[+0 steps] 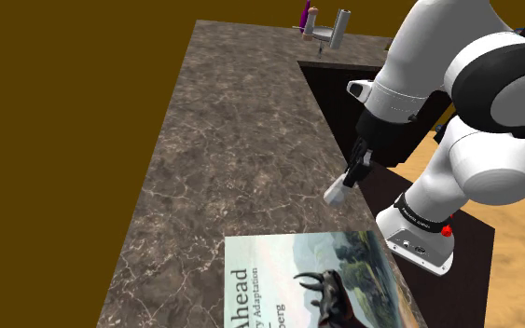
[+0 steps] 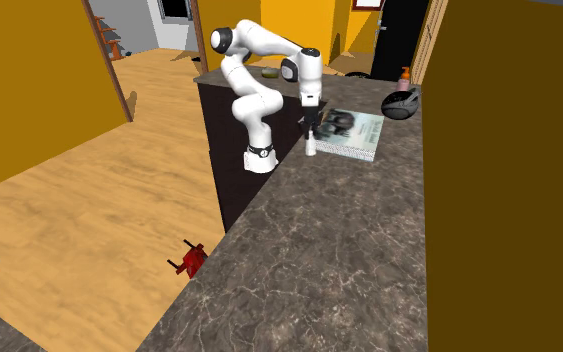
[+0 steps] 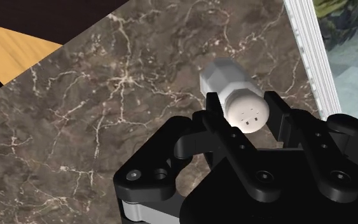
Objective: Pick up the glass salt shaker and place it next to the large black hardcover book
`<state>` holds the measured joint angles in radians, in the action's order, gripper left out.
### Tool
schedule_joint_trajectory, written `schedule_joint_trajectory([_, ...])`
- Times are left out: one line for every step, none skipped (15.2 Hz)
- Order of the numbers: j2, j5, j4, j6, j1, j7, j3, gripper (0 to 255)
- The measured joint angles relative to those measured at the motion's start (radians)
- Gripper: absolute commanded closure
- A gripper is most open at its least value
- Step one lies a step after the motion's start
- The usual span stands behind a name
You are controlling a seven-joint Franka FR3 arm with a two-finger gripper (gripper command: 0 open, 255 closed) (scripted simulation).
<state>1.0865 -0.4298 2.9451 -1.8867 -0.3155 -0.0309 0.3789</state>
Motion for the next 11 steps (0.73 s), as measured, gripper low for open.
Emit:
schedule_joint_trajectory([-0.003,-0.006,0.013,-0.015,-0.003,0.002,0.005,255])
schedule_joint_trajectory([-0.007,-0.013,0.022,-0.028,-0.007,0.002,0.011,255])
schedule_joint_trajectory([-0.018,-0.019,0.034,-0.05,-0.007,0.007,0.016,255])
schedule_joint_trajectory([-0.026,-0.029,0.049,-0.072,-0.012,0.007,0.025,255])
schedule_joint_trajectory([-0.03,-0.032,0.054,-0.081,-0.013,0.009,0.027,255])
schedule_joint_trajectory([-0.031,-0.035,0.056,-0.085,-0.015,0.008,0.029,255])
schedule_joint_trajectory([-0.033,-0.036,0.057,-0.087,-0.015,0.008,0.03,255])
schedule_joint_trajectory([-0.032,-0.036,0.058,-0.088,-0.016,0.008,0.03,255])
schedule_joint_trajectory([-0.033,-0.036,0.058,-0.089,-0.016,0.008,0.031,255])
schedule_joint_trajectory([-0.033,-0.037,0.058,-0.089,-0.016,0.008,0.031,255])
schedule_joint_trajectory([-0.033,-0.037,0.058,-0.089,-0.016,0.008,0.031,255])
